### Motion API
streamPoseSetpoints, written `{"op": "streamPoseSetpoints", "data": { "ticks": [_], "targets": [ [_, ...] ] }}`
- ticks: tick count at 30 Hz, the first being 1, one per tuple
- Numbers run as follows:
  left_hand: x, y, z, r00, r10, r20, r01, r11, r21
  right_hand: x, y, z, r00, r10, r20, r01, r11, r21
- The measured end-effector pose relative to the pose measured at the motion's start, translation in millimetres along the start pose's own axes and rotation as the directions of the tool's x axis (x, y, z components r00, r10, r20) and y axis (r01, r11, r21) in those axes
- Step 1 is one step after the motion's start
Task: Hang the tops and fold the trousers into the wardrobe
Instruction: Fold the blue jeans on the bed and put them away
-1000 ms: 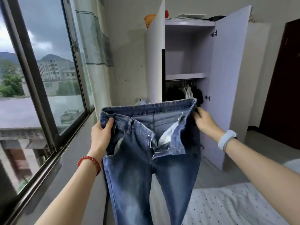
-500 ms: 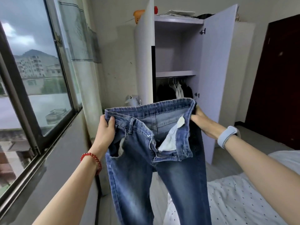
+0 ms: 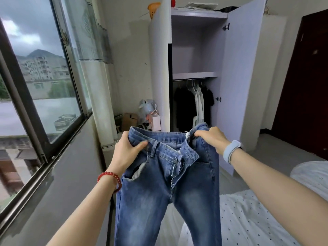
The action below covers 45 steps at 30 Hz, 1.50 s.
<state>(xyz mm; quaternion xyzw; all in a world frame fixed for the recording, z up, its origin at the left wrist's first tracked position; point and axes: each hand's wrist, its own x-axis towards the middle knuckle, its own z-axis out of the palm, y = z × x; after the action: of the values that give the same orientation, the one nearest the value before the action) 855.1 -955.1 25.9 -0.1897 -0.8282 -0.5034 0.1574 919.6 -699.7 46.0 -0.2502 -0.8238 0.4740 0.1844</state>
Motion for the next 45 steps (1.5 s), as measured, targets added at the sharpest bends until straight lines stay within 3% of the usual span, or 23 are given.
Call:
{"op": "streamPoseSetpoints", "data": {
  "ticks": [2,4,7,10,12,13,19,22,25,28,31,36,42,44,45],
  "targets": [
    [-2.5,-7.7,-1.5,0.998,0.042,-0.054,-0.044,0.998,-0.043,-2.4,6.5,5.1,0.994,-0.09,0.067,0.081,0.99,0.115],
    [-1.1,-14.2,-8.3,0.999,0.025,-0.02,-0.029,0.971,-0.236,-2.9,11.6,1.8,0.97,-0.217,0.111,0.198,0.968,0.155],
    [-3.7,-19.0,-13.6,0.998,-0.059,-0.002,0.052,0.896,-0.441,-2.9,21.0,-5.9,0.878,-0.448,0.168,0.457,0.889,-0.019],
    [-8.3,-18.4,-5.8,0.996,-0.088,0.019,0.086,0.865,-0.495,-7.4,26.5,-4.2,0.727,-0.6,0.333,0.686,0.649,-0.329],
    [-9.2,-14.1,-1.0,0.995,-0.096,0.036,0.101,0.841,-0.532,-7.4,32.3,-1.1,0.662,-0.62,0.421,0.742,0.462,-0.486],
    [-9.0,-12.3,0.5,0.994,-0.099,0.047,0.109,0.828,-0.55,-7.4,35.8,-1.1,0.65,-0.615,0.446,0.75,0.426,-0.506],
    [-8.0,-0.3,6.4,0.988,-0.15,0.043,0.146,0.788,-0.598,-14.8,45.4,1.3,0.73,-0.441,0.522,0.68,0.544,-0.492],
    [-5.3,8.5,7.0,0.98,-0.196,0.012,0.162,0.774,-0.612,-18.4,48.6,5.8,0.719,-0.488,0.495,0.695,0.524,-0.493],
    [-3.9,16.9,-0.6,0.981,-0.194,0.021,0.163,0.753,-0.638,-22.1,43.2,8.5,0.756,-0.555,0.346,0.653,0.598,-0.465],
    [-8.0,25.8,-7.4,0.986,-0.095,0.135,0.159,0.759,-0.631,-22.3,26.3,12.8,0.842,-0.522,0.132,0.518,0.718,-0.465],
    [-17.0,29.6,-4.2,0.973,-0.01,0.228,0.145,0.8,-0.582,-17.1,15.9,17.1,0.892,-0.448,0.058,0.397,0.715,-0.575],
    [-25.5,25.9,4.0,0.966,-0.01,0.259,0.158,0.815,-0.557,-13.9,5.2,15.5,0.904,-0.395,0.162,0.386,0.595,-0.705],
    [-24.4,15.5,9.0,0.996,-0.077,0.04,0.087,0.901,-0.424,-19.9,-8.4,0.1,0.921,-0.232,0.314,0.388,0.463,-0.797],
    [-25.9,13.9,10.0,0.994,-0.096,-0.057,0.07,0.933,-0.352,-21.5,-13.7,-0.4,0.905,-0.185,0.384,0.422,0.515,-0.746],
    [-26.8,15.1,9.5,0.99,-0.096,-0.101,0.058,0.943,-0.328,-22.2,-16.6,-0.8,0.895,-0.153,0.418,0.419,0.608,-0.674]
  ]
}}
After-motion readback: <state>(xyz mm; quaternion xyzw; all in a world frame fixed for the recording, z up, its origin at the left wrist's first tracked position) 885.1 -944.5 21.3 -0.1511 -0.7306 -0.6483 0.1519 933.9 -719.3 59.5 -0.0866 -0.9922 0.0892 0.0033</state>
